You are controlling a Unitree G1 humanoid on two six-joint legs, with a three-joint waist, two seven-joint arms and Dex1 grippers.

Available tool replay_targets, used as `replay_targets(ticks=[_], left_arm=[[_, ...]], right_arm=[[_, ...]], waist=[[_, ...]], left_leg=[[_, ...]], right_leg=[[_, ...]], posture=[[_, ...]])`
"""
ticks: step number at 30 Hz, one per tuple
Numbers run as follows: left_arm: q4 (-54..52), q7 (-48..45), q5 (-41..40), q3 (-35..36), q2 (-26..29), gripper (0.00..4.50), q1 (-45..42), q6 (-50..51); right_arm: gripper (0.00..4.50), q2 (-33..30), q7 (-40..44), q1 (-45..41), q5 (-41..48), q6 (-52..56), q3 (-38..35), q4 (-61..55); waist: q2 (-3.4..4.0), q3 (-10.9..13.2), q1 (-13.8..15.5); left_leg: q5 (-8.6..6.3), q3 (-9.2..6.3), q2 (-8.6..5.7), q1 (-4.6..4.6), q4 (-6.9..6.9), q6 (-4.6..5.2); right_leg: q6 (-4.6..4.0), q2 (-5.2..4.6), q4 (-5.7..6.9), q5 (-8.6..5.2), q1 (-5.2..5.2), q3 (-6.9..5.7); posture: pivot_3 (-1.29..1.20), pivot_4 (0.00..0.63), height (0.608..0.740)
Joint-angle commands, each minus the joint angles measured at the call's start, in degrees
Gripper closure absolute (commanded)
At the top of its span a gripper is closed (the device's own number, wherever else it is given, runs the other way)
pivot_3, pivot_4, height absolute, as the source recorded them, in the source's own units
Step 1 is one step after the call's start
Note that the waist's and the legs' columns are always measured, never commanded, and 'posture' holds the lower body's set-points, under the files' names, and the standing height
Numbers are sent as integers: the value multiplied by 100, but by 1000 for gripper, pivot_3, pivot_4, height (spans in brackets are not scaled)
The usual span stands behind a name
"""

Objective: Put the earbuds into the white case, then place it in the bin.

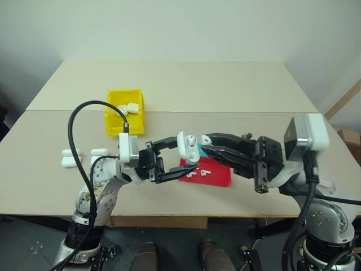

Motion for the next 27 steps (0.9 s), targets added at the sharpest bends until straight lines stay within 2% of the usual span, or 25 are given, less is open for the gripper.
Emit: replay_targets(ticks=[1,27], left_arm=[[-54,-52,-60,49,-46,1746,-132,-116],[-1,-143,-21,73,-84,1746,-154,-210]], right_arm=[[3753,-51,25,0,45,-226,78,-119],[3753,-95,8,-6,-627,-660,684,110]], waist=[[0,0,0],[0,0,0]], left_leg=[[0,0,0,0,0,0],[0,0,0,1,0,0]], right_leg=[[0,0,0,0,0,0],[0,0,0,0,0,0]], posture=[[0,150,740],[0,150,740]])
